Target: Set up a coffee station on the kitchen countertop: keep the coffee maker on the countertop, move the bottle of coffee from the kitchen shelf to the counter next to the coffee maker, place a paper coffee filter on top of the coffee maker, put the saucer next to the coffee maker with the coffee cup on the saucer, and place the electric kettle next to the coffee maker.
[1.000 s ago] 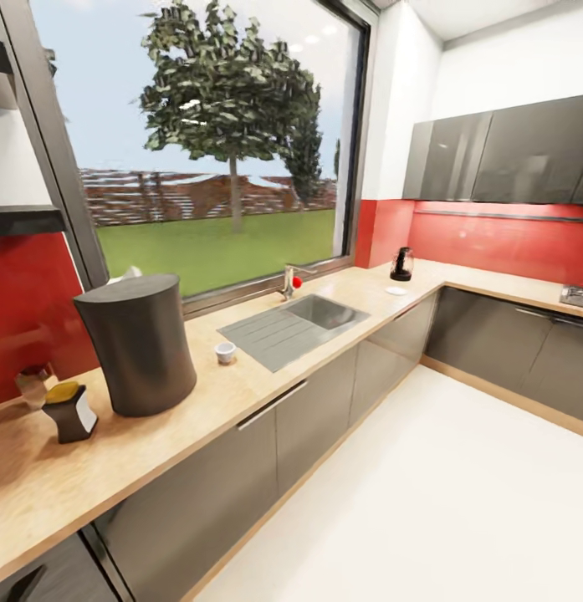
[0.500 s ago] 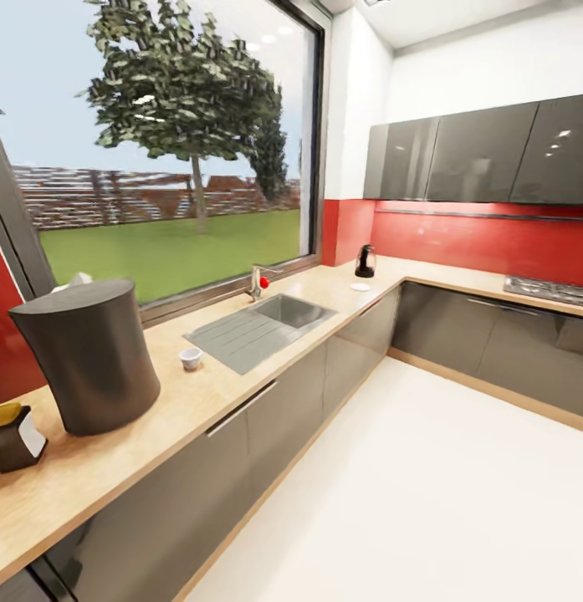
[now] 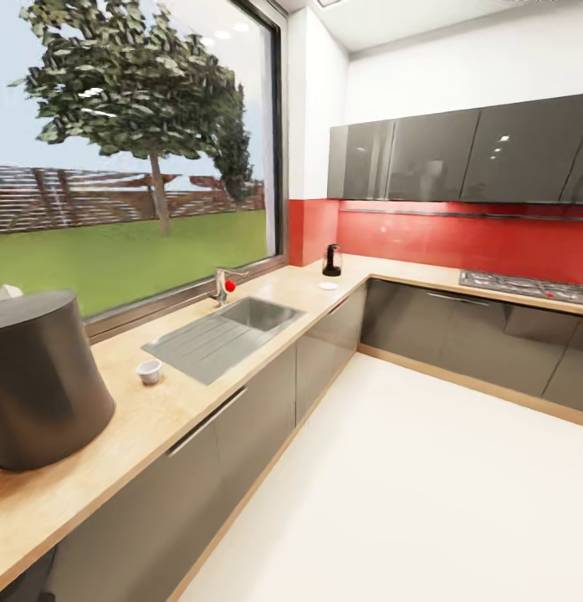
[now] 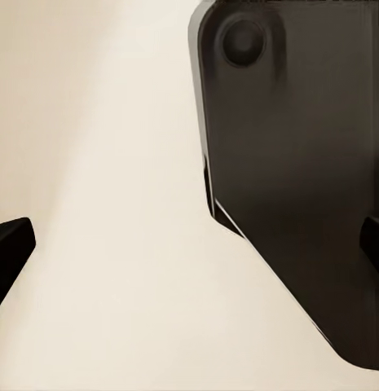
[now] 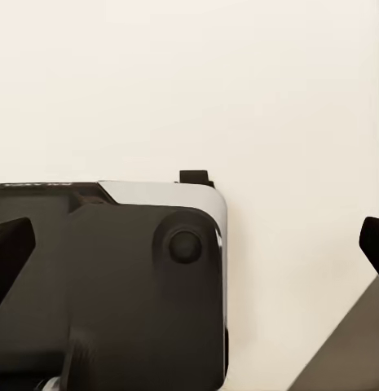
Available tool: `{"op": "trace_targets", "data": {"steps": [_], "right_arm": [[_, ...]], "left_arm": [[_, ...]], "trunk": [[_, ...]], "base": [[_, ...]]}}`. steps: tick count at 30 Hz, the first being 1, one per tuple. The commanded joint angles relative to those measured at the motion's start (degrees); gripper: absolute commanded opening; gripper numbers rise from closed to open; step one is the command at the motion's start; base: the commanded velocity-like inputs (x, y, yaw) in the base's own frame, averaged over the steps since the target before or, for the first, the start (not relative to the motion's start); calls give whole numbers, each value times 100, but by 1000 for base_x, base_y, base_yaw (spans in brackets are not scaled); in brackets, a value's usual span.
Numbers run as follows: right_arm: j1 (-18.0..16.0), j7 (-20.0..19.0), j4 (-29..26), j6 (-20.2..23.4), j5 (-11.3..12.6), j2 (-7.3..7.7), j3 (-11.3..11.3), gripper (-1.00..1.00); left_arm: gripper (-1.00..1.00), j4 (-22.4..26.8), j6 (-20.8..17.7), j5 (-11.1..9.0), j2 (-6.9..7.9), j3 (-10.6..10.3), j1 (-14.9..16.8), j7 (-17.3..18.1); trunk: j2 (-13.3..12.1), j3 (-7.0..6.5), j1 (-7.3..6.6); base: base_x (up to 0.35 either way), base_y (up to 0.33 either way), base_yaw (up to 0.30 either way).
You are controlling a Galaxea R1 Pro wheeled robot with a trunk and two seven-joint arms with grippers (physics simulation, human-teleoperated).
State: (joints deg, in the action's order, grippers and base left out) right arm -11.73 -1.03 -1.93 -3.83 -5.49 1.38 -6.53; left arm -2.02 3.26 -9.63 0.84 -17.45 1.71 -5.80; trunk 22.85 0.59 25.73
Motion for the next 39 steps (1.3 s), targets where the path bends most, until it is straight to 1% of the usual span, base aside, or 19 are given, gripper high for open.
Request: {"op": "trace_targets", "data": {"steps": [1, 8, 12, 16, 28, 39], "right_arm": [[-5, -11, 8, -20, -57, -1, -49, 100], [-5, -11, 8, -21, -57, 0, -64, 100], [-5, -11, 8, -24, -51, 3, -109, 100], [-5, -11, 8, -22, -55, 3, -125, 100], [-5, -3, 8, -21, -57, 3, -129, 100], [-5, -3, 8, -21, -57, -1, -129, 100]], "left_arm": [[100, -19, 34, -56, -7, -49, 6, -5], [100, -9, 34, -79, -22, -29, 7, -9], [100, -9, 34, -110, -16, -15, 10, -9], [100, -8, 34, -100, -21, -23, 9, -9], [100, -8, 32, -122, -23, -14, 7, -9], [100, 0, 37, -127, -15, -4, 8, -9]], "trunk": [[7, 6, 6], [7, 6, 6], [7, 6, 6], [7, 6, 6], [7, 6, 6], [7, 18, 6]], "base": [[323, -14, -268], [333, -95, -268], [337, -126, -268], [331, -142, -268], [295, -198, -268], [319, -125, -267]]}}
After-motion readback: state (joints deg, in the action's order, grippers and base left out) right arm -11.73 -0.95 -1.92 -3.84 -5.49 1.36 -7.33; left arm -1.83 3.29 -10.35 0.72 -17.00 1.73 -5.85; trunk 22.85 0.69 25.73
